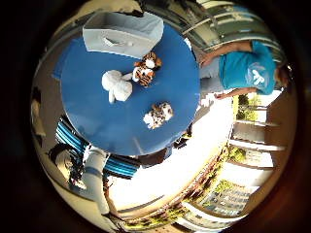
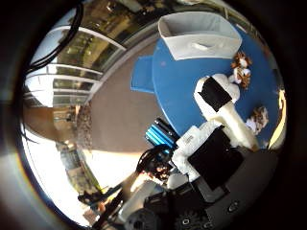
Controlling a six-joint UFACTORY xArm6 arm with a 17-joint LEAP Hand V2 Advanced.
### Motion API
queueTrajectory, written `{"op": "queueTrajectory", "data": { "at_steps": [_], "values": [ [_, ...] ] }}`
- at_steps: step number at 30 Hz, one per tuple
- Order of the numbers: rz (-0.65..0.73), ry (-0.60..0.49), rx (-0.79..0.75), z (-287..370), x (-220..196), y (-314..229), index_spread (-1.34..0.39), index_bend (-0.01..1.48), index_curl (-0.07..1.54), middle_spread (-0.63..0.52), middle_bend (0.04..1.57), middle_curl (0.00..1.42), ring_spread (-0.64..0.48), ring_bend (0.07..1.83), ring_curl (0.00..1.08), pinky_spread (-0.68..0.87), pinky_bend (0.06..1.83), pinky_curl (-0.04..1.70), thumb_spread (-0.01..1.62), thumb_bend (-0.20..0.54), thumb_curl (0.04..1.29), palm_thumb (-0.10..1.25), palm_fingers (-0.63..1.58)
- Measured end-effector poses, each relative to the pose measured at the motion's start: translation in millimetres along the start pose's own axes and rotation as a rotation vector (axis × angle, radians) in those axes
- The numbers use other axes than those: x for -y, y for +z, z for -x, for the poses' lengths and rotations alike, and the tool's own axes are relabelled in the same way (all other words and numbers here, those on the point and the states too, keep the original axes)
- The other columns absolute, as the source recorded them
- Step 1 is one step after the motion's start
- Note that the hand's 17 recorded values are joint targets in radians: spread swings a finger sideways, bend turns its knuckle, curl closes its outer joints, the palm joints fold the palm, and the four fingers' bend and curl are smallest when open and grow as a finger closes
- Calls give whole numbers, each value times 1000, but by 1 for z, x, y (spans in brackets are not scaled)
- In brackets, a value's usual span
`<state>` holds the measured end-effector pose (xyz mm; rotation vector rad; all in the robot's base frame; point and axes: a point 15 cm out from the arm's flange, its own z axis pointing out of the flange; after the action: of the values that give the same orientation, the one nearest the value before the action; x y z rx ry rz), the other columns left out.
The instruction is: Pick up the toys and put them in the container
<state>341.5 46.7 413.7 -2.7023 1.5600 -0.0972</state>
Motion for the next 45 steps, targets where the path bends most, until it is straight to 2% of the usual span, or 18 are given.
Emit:
{"op": "queueTrajectory", "data": {
  "at_steps": [3,5,12,16,21,25,31,35,45],
  "values": [
    [1,74,-7,-56,8,-3,-227,181,343,-13,156,278,244,263,327,424,524,187,1145,-28,424,766,283],
    [13,85,-4,-85,18,-1,-226,152,332,-16,166,282,243,280,332,422,541,192,1139,-32,425,755,269],
    [150,74,66,-175,18,28,-260,146,290,-7,163,289,249,304,340,436,623,213,1100,-33,420,716,137],
    [243,21,127,-205,5,68,-294,168,283,3,166,292,241,300,335,427,605,208,1093,-30,414,716,92],
    [365,-7,119,-235,-10,115,-320,186,286,1,159,292,237,297,330,416,580,201,1082,-30,406,722,78],
    [435,-25,139,-248,-16,154,-330,185,291,0,159,291,235,291,329,409,565,199,1084,-29,398,723,67],
    [461,-16,149,-277,-30,204,-338,189,297,-1,157,290,233,279,326,406,542,200,1081,-29,392,728,58],
    [507,-33,200,-275,-43,232,-340,191,302,-1,156,287,236,267,324,407,528,202,1071,-26,393,745,45],
    [680,-102,202,-246,-76,274,-313,196,313,6,176,294,240,231,318,407,488,205,1051,-30,385,765,57]
  ]
}}
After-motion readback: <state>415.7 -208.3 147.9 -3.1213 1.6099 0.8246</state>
